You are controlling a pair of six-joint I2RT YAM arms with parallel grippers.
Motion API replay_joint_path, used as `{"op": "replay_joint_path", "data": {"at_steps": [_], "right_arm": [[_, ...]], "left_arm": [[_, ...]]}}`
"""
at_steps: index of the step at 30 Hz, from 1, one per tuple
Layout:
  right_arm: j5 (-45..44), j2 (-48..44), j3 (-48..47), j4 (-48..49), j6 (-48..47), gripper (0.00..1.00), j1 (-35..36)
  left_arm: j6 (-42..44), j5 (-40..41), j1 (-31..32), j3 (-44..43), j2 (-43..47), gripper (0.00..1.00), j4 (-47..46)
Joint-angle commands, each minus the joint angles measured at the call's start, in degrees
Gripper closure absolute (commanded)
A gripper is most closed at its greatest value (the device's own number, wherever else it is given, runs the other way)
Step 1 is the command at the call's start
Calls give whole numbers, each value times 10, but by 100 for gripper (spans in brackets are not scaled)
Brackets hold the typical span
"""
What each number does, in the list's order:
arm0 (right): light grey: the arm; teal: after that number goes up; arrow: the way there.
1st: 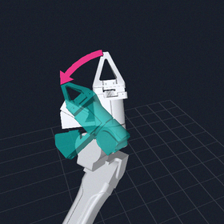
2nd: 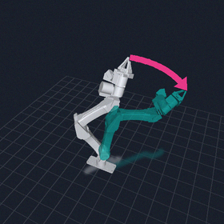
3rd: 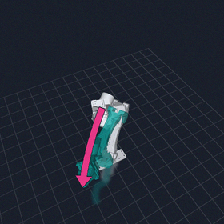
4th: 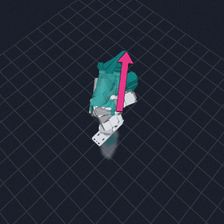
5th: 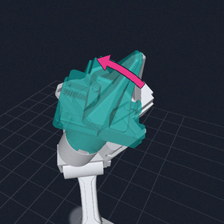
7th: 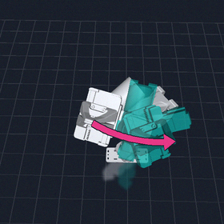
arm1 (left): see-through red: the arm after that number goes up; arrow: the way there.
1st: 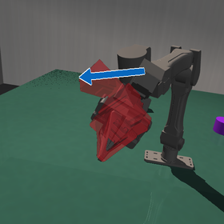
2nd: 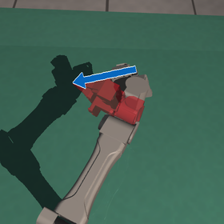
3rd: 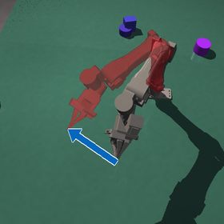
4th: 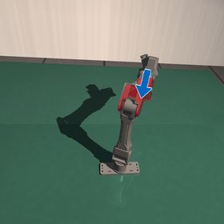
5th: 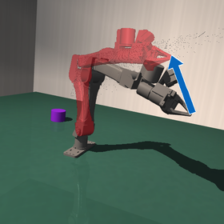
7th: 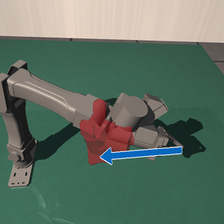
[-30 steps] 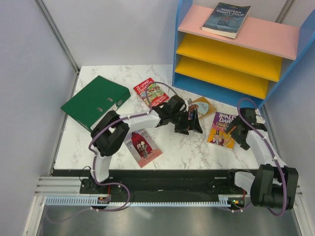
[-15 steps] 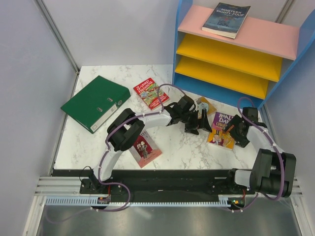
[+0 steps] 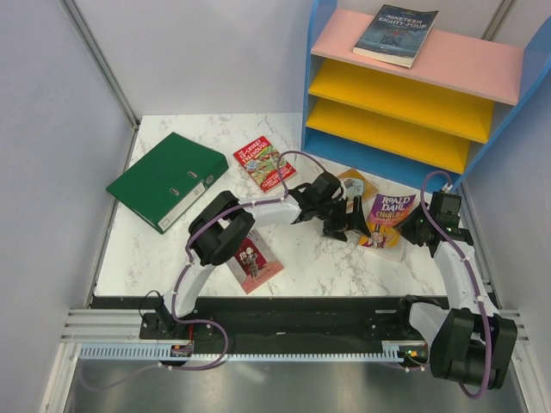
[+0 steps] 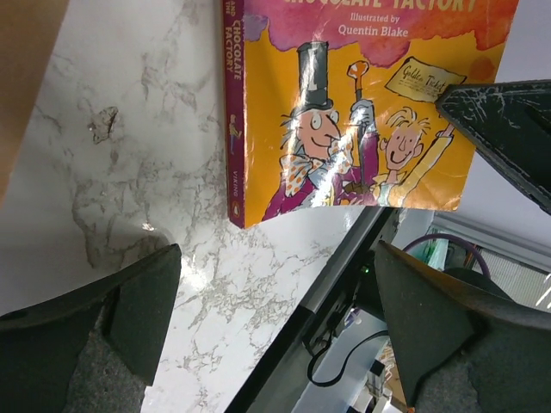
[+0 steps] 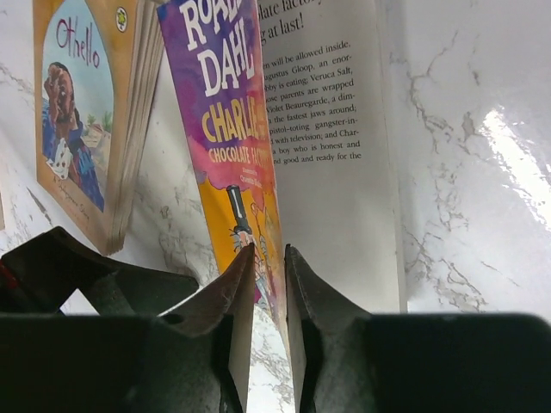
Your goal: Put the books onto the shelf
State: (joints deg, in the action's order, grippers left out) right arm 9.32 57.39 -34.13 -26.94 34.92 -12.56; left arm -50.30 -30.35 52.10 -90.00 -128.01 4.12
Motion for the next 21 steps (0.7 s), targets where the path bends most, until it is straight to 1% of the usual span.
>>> {"op": "replay_joint_path", "data": {"at_steps": [1,2,3,6,7,8,9,10,11,14,15,17,18,19,21], "right_arm": [[23,28,4,22,0,73,-1],[24,33,6,25,-1,72,-1],[25,37,7,25,-5,68,-1],[39,51,10,35,-9,68,-1],[50,55,11,36,-13,70,-1],[63,55,11,46,-15,81,-2],[76,55,12,50,-16,87,-1],[90,52,13,57,-20,90,-1],[124,48,14,74,-19,93,-1],[168,31,12,94,-14,99,-1],[192,27,10,96,-13,99,-1],[214,19,6,101,-7,100,0],[240,16,5,103,-5,100,0],[249,11,4,104,-1,100,0],[277,7,2,109,9,100,0]], "left_arm": [[-3,-9,1,10,3,1,-15],[-3,-8,1,11,6,1,-15],[-1,-7,1,16,7,1,-14],[3,-7,-1,26,15,1,-15],[6,-4,-2,30,20,1,-15],[11,-2,-4,34,30,1,-12],[18,3,-6,49,39,1,-10],[20,13,-12,59,48,1,-10],[24,18,-17,69,56,1,-11],[31,28,-43,125,98,1,-36],[27,26,-51,160,114,1,-72],[13,7,-73,200,130,1,-129],[-9,-4,-80,240,135,1,-160],[-21,-22,-90,256,140,2,-229],[-51,-36,-97,293,140,2,-292]]}}
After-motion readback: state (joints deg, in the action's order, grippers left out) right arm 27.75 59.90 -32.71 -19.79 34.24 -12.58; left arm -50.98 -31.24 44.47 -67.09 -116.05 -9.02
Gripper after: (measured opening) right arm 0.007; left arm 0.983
